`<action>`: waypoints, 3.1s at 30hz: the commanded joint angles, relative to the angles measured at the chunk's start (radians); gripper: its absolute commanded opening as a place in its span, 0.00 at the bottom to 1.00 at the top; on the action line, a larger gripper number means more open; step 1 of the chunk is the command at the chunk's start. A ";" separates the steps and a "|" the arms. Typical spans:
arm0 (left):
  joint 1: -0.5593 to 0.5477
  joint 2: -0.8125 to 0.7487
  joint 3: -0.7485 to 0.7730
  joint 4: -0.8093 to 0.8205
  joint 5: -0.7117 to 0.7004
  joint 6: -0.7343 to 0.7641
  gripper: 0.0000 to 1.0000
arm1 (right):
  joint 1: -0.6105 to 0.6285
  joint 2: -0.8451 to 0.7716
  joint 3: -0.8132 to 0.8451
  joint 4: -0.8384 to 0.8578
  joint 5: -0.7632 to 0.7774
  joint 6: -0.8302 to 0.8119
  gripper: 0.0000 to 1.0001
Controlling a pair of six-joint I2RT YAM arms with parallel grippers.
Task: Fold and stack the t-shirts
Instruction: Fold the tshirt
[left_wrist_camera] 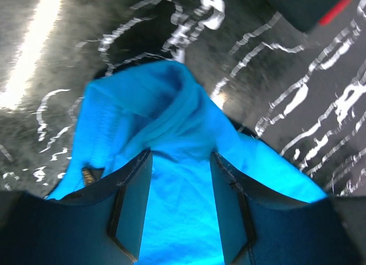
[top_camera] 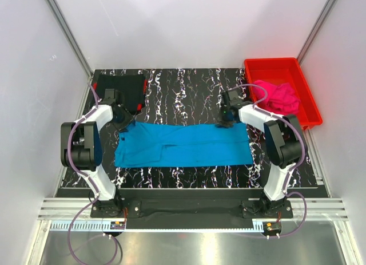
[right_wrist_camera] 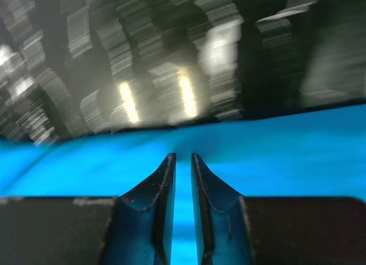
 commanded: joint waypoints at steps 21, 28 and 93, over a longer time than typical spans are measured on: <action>0.054 -0.036 0.040 -0.080 -0.123 -0.066 0.51 | -0.124 0.003 -0.080 -0.089 0.179 0.111 0.27; 0.052 -0.119 0.136 -0.218 -0.164 0.006 0.56 | -0.124 -0.104 -0.125 -0.093 0.168 0.123 0.32; -0.390 0.436 0.563 0.211 0.268 -0.040 0.59 | -0.145 -0.569 -0.462 0.047 0.090 0.112 0.50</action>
